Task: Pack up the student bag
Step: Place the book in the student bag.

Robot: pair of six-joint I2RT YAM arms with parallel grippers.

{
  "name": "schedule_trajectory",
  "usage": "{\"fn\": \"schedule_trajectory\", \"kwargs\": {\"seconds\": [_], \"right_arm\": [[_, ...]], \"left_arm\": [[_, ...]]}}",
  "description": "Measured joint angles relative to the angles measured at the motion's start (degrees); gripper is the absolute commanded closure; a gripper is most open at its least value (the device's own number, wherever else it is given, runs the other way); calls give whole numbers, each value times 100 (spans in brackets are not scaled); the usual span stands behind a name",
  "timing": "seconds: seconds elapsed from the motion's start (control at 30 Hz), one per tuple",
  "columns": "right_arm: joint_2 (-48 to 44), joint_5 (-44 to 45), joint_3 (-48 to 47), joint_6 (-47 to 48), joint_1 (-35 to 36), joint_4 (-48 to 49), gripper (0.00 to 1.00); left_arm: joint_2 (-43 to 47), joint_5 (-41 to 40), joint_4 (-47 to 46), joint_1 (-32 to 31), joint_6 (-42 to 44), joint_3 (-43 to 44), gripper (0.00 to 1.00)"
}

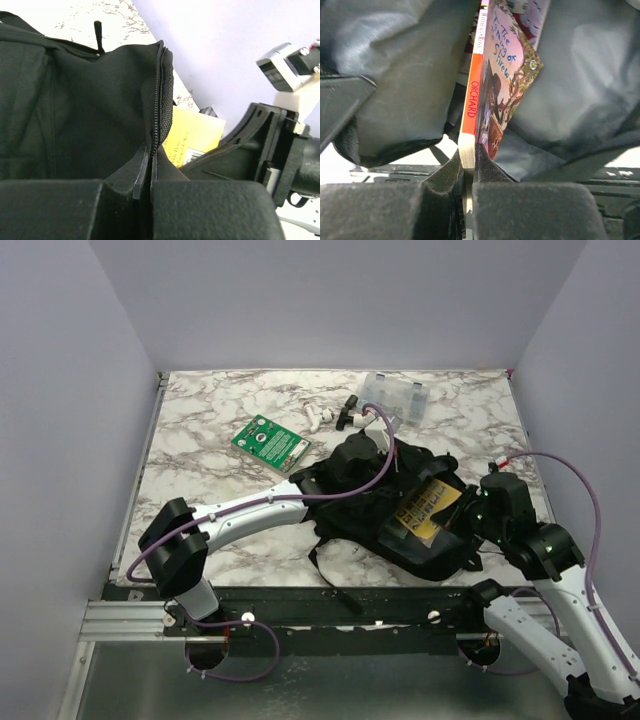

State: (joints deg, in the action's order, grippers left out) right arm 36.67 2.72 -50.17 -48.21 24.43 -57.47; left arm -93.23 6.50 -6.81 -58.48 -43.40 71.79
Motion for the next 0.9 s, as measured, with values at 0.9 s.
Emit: {"fn": "schedule_trajectory", "kwargs": {"seconds": [0.9], "right_arm": [[796,-1027,632,153,-63,1591,94]], "left_arm": [[142,223,-188,13,15,-35,100]]}}
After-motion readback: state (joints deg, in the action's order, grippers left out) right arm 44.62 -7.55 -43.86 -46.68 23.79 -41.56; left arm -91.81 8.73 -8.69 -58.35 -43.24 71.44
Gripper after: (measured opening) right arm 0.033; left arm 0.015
